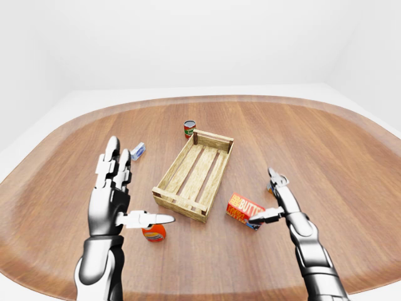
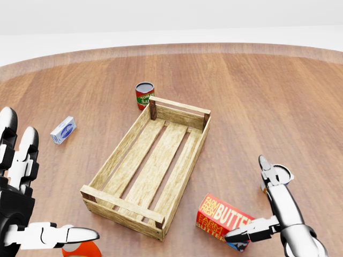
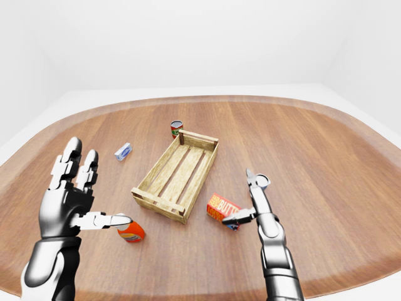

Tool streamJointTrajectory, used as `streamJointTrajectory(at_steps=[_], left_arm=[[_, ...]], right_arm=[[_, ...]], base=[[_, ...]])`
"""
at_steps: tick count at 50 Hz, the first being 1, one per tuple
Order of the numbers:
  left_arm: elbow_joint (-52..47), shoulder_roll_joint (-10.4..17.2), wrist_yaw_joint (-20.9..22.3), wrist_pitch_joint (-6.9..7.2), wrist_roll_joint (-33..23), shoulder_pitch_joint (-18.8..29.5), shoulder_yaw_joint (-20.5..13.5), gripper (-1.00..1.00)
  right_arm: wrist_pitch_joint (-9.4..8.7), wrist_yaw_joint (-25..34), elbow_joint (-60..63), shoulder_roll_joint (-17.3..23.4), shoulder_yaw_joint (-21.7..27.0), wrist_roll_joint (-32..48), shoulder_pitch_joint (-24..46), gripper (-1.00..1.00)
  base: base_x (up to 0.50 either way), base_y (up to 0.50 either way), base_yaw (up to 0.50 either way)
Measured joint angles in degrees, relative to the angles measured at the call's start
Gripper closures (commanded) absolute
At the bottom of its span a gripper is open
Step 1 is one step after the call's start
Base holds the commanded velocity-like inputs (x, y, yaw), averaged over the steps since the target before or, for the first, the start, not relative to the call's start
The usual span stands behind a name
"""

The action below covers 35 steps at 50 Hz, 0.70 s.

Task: Pick up the butter and put it in the tray.

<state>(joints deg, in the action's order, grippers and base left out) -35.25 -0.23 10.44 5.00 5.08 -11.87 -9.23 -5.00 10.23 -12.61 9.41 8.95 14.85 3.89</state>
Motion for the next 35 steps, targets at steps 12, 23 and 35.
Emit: streamJointTrajectory(at_steps=[12,23,35], left_arm=[[-0.2,-0.1,0.0,0.00,-0.1,-0.1,0.1,-1.00],[-0.3,-0.1,0.0,0.00,-0.2,-0.1,0.2,-1.00],[-0.3,-0.1,0.0,0.00,-0.3,-0.2,0.3,-1.00]], right_arm=[[0.00,0.2,-2.9,0.6,-0.3,1.4,1.3,-1.00],[0.00,-0.6,-6.6,0.7,-1.0,2.6,2.2,-1.00],[0.00,-1.3,-11.3,0.8,-1.8,3.5,2.7,-1.00]], base=[[0.00,0.00,0.00],[0.00,0.00,0.00],[0.00,0.00,0.00]])
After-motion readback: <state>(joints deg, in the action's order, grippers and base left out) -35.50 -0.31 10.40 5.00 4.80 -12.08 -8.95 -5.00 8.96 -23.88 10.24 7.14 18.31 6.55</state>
